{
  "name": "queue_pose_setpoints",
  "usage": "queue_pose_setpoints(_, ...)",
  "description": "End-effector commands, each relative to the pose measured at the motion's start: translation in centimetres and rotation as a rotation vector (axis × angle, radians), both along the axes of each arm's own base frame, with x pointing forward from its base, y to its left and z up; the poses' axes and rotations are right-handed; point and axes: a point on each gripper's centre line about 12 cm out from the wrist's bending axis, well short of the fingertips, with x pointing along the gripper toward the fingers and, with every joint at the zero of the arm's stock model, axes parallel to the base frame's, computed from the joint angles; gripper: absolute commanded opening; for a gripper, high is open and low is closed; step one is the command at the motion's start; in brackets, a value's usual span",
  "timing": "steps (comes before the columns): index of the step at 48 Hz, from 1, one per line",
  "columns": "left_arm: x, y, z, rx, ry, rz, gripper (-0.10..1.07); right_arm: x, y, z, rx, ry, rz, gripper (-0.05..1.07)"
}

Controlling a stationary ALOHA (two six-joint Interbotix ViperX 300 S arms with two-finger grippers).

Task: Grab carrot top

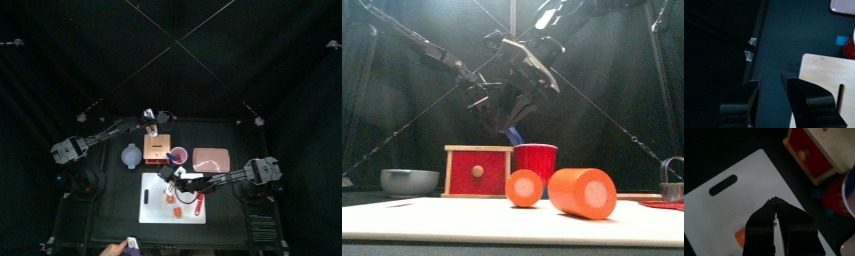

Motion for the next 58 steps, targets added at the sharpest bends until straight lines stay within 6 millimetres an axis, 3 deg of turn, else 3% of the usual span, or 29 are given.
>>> queue_pose_setpoints(1, 0.8, -2.5, 2.1, 0.032, -0.06, -0.046, 0.76, -1.9, 0.2, 3.0, 0.009, -0.088, 0.042, 0.08)
queue_pose_setpoints(11, 1.5, -7.8, 2.3, 0.028, -0.141, -0.107, 0.76, -6.3, 0.2, 4.7, 0.0, -0.19, 0.145, 0.08)
queue_pose_setpoints(19, 0.7, -11.9, 3.5, -0.001, -0.228, -0.136, 0.76, -9.3, 0.1, 6.1, -0.013, -0.276, 0.214, 0.08)
queue_pose_setpoints(28, -1.9, -14.8, 3.5, -0.036, -0.304, -0.141, 0.76, -12.6, -0.6, 6.7, -0.041, -0.321, 0.235, 0.08)
queue_pose_setpoints(37, -4.9, -17.9, 2.4, -0.07, -0.424, -0.184, 0.76, -14.7, -1.1, 6.9, -0.062, -0.348, 0.24, 0.08)
queue_pose_setpoints(49, -8.9, -19.4, 0.9, -0.075, -0.662, -0.196, 0.76, -15.8, -1.9, 6.3, -0.072, -0.343, 0.223, 0.08)
queue_pose_setpoints(58, -9.8, -19.8, -0.7, -0.155, -0.646, -0.14, 0.76, -15.9, -2.0, 6.4, -0.079, -0.346, 0.223, 0.08)
